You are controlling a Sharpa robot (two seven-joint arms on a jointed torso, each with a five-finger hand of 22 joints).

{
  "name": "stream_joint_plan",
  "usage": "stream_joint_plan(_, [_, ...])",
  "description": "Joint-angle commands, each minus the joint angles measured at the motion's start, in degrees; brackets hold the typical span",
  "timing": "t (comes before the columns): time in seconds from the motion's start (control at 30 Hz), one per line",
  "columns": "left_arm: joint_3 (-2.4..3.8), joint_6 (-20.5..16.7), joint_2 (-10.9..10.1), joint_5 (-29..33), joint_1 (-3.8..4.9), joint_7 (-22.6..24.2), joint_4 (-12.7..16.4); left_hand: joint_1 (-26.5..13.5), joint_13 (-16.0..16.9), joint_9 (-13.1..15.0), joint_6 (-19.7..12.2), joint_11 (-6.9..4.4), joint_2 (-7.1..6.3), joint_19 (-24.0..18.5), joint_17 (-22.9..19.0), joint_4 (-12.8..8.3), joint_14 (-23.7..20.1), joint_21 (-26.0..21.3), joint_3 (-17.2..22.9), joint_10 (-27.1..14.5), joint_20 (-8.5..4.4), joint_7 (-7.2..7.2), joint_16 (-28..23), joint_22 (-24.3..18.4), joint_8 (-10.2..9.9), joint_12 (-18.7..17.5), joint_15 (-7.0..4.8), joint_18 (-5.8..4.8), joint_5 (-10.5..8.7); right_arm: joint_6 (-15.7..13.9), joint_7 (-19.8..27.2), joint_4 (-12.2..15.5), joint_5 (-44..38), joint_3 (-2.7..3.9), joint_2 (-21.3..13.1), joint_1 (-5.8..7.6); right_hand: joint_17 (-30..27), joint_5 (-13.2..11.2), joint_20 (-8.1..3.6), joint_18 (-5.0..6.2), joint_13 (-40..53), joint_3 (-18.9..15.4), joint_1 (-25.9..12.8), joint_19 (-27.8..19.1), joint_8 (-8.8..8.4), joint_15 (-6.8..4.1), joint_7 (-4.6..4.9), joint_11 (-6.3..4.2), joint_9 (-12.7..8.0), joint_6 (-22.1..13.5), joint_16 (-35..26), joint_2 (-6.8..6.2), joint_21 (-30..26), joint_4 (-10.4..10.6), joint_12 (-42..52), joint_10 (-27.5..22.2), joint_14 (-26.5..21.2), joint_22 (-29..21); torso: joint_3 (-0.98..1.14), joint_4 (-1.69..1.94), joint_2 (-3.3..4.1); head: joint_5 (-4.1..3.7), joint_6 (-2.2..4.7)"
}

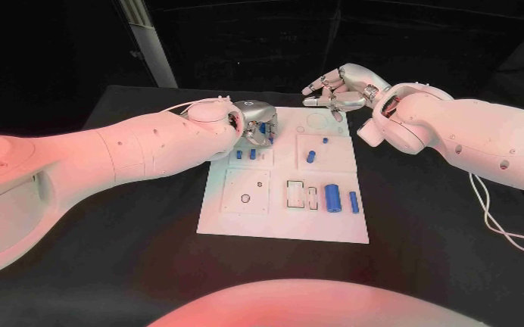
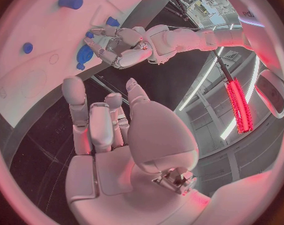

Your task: Assemble the parts on the task board

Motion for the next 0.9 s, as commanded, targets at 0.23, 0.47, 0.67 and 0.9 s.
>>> stream_joint_plan(0.23, [-0.02, 3.6, 0.4, -0.5, -0.16, 0.3, -0.2, -0.7, -0.1, -0.7, -0.7, -0.01, -0.74, 0.4, -0.6, -0.3, 1.2, 0.3, 1.4, 0.8, -0.09, 0.05, 0.1, 0.4, -1.7, -1.7, 0.03, -0.67, -0.33, 0.1, 0.6, 0.0, 0.0, 0.03, 0.1, 0.11, 0.1, 0.4, -0.08, 1.03, -0.1, -0.1, 0.2, -0.3, 0.25, 0.05, -0.08, -0.09, -0.1, -0.5, -0.1, 0.52, -0.4, -0.2, -0.3, -0.4, 0.5, 0.0, -0.01, 0.04, -0.05, 0.01, -0.2])
stream_joint_plan(0.47, [-0.02, 5.2, 0.5, -0.5, -0.24, -0.1, -0.3, -1.0, 0.0, -1.1, -1.1, -0.17, -0.85, 0.4, -0.8, -0.5, 1.1, 0.5, 2.3, 1.6, -0.15, 0.01, 0.1, 0.8, -2.5, -2.2, -0.09, -0.7, -0.43, 0.2, 0.6, 0.0, 0.0, 0.03, 0.1, 0.11, 0.1, 0.4, -0.07, 1.03, 0.1, -0.1, 0.2, -0.3, 0.27, 0.05, -0.08, -0.08, -0.1, -0.5, -0.1, 0.56, -0.4, -0.2, -0.2, -0.3, 0.5, -0.1, -0.02, 0.02, -0.03, 0.01, -0.27])
stream_joint_plan(0.67, [-0.02, 5.6, 0.6, -0.5, -0.26, -1.1, -0.5, -0.7, 0.2, -0.9, 1.1, -0.67, 0.01, 0.8, -0.9, -0.9, 1.2, 1.4, 4.1, 4.2, -0.44, 0.09, 0.3, 1.9, -2.2, -2.2, -0.51, -0.86, -0.45, 0.2, 0.6, 0.1, 0.0, 0.03, 0.0, 0.11, 0.1, 0.4, -0.07, 1.03, 0.1, -0.1, 0.2, -0.3, 0.27, 0.05, -0.08, -0.08, -0.1, -0.5, -0.1, 0.56, -0.4, -0.2, -0.2, -0.3, 0.5, -0.1, -0.04, 0.01, -0.05, 0.0, -0.28])
stream_joint_plan(0.9, [-0.02, 5.5, 0.5, -0.5, -0.27, -2.0, -0.7, 0.0, 0.2, -1.0, 2.4, -0.84, 0.54, 0.9, -1.0, -2.1, 1.2, 1.8, 6.4, 5.8, -0.7, 0.16, 0.4, 2.5, -2.3, -3.0, -0.71, -0.97, -0.43, 0.2, 0.7, 0.0, 0.0, 0.03, 0.1, 0.11, 0.1, 0.4, -0.07, 1.03, 0.1, -0.1, 0.2, -0.3, 0.27, 0.05, -0.08, -0.08, -0.1, -0.5, -0.1, 0.56, -0.4, -0.2, -0.2, -0.3, 0.5, -0.1, -0.03, 0.02, -0.04, -0.01, -0.25])
